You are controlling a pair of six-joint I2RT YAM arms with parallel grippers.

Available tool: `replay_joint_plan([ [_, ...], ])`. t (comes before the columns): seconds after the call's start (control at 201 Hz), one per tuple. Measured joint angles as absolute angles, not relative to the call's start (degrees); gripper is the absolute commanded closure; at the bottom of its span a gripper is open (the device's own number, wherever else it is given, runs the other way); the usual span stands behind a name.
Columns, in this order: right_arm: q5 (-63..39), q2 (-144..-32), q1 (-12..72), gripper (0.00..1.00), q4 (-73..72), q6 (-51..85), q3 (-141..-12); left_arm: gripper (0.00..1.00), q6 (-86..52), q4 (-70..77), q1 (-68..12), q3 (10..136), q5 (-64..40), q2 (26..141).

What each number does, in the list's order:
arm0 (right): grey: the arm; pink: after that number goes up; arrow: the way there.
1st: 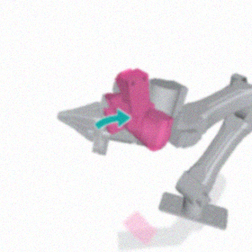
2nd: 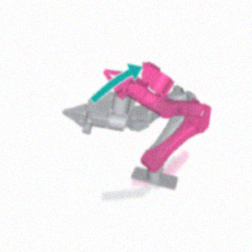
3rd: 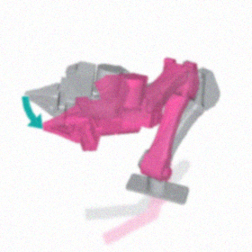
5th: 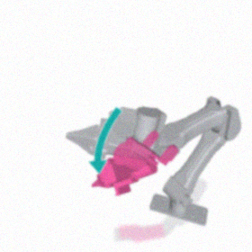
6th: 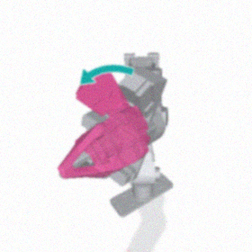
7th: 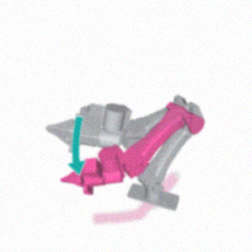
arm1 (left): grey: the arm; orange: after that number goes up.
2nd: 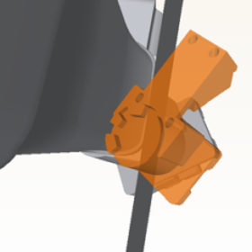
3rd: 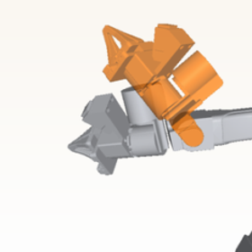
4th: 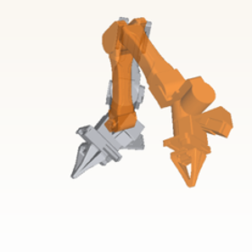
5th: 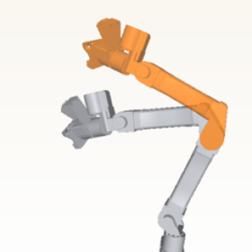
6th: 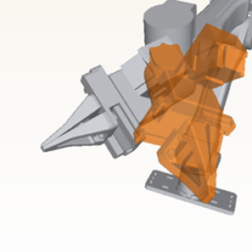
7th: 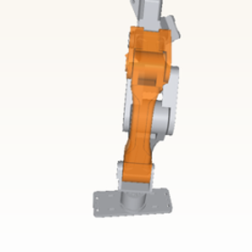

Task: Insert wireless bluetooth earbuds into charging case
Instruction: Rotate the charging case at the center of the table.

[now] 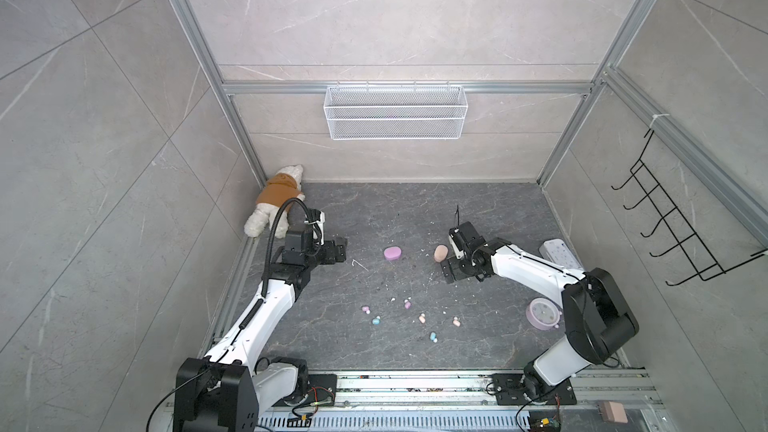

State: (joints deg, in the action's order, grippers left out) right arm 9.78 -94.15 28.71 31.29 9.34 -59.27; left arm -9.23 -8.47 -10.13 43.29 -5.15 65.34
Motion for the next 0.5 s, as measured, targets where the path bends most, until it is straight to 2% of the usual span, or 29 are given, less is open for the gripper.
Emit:
replay_joint_plan([
  [0.498, 14.7, -101.3, 26.65, 0.0, 33.1, 6.55, -63.24, 0.0, -9.65, -7.29, -11.51, 43.27, -5.1, 65.47],
])
